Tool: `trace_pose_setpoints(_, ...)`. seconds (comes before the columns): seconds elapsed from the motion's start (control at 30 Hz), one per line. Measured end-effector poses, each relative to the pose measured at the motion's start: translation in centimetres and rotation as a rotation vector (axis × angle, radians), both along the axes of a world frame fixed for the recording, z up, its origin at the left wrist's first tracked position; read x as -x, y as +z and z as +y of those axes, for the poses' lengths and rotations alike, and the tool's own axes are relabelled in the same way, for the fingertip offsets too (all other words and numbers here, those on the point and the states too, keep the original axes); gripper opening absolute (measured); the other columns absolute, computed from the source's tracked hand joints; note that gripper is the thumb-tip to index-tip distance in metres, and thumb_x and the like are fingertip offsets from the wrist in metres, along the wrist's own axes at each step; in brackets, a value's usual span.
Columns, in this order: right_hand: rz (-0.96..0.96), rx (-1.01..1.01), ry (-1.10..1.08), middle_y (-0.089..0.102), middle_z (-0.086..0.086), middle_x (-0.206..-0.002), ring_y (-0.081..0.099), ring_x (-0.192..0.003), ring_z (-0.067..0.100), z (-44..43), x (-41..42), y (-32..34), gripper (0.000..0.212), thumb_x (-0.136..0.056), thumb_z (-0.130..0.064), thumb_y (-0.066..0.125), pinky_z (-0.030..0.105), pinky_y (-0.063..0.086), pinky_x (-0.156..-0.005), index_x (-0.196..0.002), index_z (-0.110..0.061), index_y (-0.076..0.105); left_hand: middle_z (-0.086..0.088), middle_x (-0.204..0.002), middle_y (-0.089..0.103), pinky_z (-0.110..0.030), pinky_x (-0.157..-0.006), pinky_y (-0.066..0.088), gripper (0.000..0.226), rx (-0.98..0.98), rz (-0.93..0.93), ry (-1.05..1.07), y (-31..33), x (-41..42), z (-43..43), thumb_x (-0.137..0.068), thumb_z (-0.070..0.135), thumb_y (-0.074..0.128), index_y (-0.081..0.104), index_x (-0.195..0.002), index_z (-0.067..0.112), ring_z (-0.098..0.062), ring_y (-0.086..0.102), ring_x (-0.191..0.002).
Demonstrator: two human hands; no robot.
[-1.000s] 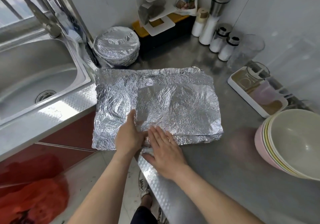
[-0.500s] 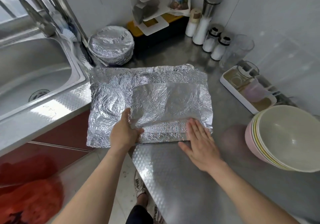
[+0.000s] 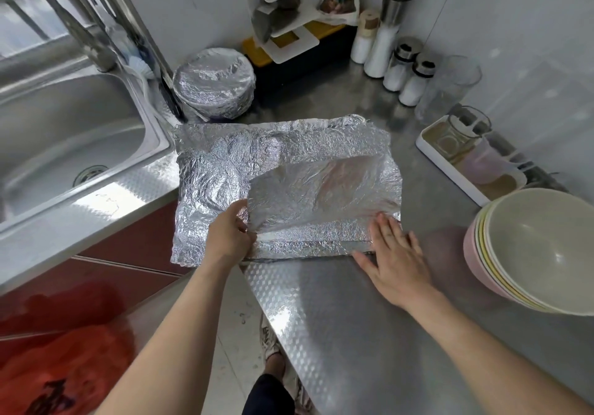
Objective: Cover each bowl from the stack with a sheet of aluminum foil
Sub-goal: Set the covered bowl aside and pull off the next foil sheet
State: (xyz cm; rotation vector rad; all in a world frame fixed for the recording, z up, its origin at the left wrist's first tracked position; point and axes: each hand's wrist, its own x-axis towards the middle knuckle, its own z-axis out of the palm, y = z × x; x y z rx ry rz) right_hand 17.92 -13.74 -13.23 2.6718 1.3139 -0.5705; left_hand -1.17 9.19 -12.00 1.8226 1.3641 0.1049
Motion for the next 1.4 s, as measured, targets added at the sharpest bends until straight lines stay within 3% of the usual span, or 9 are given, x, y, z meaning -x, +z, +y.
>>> trace_pose_setpoints(0.27,-0.025,0.035,-0.005,0.01,-0.002,-0.161,0.005,-0.148,0.014,1.3,0.1,2.2,0.072,-0.095,-0.063,0.012,0.052,0.004,-0.114,-0.152,-0.019,0.02,-0.006,-0.099,0.051,-0.027,-0.068,0.034,0.063,-0.374,-0.07,0.175,2.8,-0.3,-1.7,-0.068,-0.018,0.05,0.054,-0.123,0.013,-0.023,0.051,-0.088)
trace_pose_setpoints(0.4,-0.129,-0.04,-0.024,0.048,-0.004,-0.138,0.033,-0.135,0.014,3.0,-0.2,3.2,0.063,-0.096,-0.059,0.013,0.051,0.012,-0.109,-0.124,-0.023,0.057,-0.005,-0.121,0.059,-0.042,-0.088,0.05,0.054,-0.579,-0.1,-0.517,2.9,-3.7,-6.6,-0.072,-0.004,0.051,0.065,-0.118,0.019,-0.029,0.052,-0.115)
trace_pose_setpoints(0.57,-0.155,-0.156,0.014,0.041,-0.001,-0.139,0.026,-0.137,0.018,3.7,-0.5,2.7,0.049,-0.085,-0.053,0.052,0.046,0.019,-0.103,-0.124,-0.025,0.052,0.0,-0.163,-0.009,-0.054,-0.119,0.004,0.092,-0.398,0.276,-0.716,-0.1,-5.2,-6.6,-0.082,0.009,0.056,0.004,-0.154,0.034,-0.024,-0.01,-0.149)
trace_pose_setpoints(0.7,-0.16,-0.204,0.165,0.031,0.007,-0.155,0.023,-0.145,0.022,4.0,-0.5,1.0,0.06,-0.081,-0.03,0.062,0.052,0.018,-0.11,-0.137,-0.016,0.047,-0.002,-0.163,0.002,-0.053,-0.117,0.015,0.08,-0.448,0.337,-0.714,-0.5,-5.8,-6.2,-0.093,0.013,0.053,0.006,-0.153,0.034,-0.025,0.004,-0.15)
trace_pose_setpoints(0.9,-0.274,-0.323,0.269,0.068,0.004,-0.119,0.06,-0.117,0.023,5.1,-0.7,0.6,0.048,-0.061,-0.011,0.084,0.045,0.027,-0.096,-0.106,-0.016,0.071,0.003,-0.158,0.029,-0.045,-0.117,0.023,0.05,-0.543,0.259,-0.662,-0.3,-6.0,-5.1,-0.101,0.021,0.043,0.031,-0.15,0.026,-0.019,0.026,-0.145)
trace_pose_setpoints(1.03,-0.271,-0.565,0.086,0.045,0.006,-0.147,0.037,-0.137,0.027,5.5,-2.2,3.8,0.06,-0.078,-0.021,0.071,0.053,0.028,-0.102,-0.135,-0.02,0.05,-0.002,-0.126,0.065,-0.05,-0.109,0.039,0.035,-0.667,0.045,-0.517,2.2,-5.8,-4.2,-0.097,0.011,0.046,0.061,-0.127,0.017,-0.021,0.065,-0.111)
trace_pose_setpoints(1.1,-0.175,-0.738,-0.159,0.023,0.009,-0.158,0.019,-0.145,0.026,5.3,-2.6,6.3,0.084,-0.081,-0.035,0.068,0.052,0.022,-0.109,-0.15,-0.019,0.024,-0.004,-0.097,0.074,-0.049,-0.085,0.055,0.03,-0.739,-0.052,-0.381,4.5,-5.5,-3.7,-0.092,-0.001,0.051,0.068,-0.111,0.014,-0.021,0.069,-0.073)
trace_pose_setpoints(1.23,0.519,-1.152,-0.616,0.012,-0.004,-0.159,0.013,-0.144,0.003,5.0,-2.5,9.6,0.113,-0.07,-0.056,0.075,0.034,0.015,-0.118,-0.153,-0.022,0.007,-0.001,-0.087,0.073,-0.026,-0.06,0.044,0.028,-0.62,-0.172,-0.088,9.3,-4.9,-3.4,-0.097,0.005,0.05,0.068,-0.117,0.013,-0.018,0.064,-0.066)
trace_pose_setpoints(1.4,1.384,-0.79,-0.962,0.055,0.002,-0.131,0.056,-0.115,0.019,4.8,1.4,10.1,0.098,-0.048,-0.075,0.074,0.044,0.04,-0.101,-0.131,-0.032,0.046,-0.005,-0.077,0.07,-0.03,-0.066,0.053,0.01,0.319,-0.887,0.488,10.9,-4.9,-5.0,-0.097,0.007,0.055,0.064,-0.094,0.005,-0.018,0.066,-0.07)
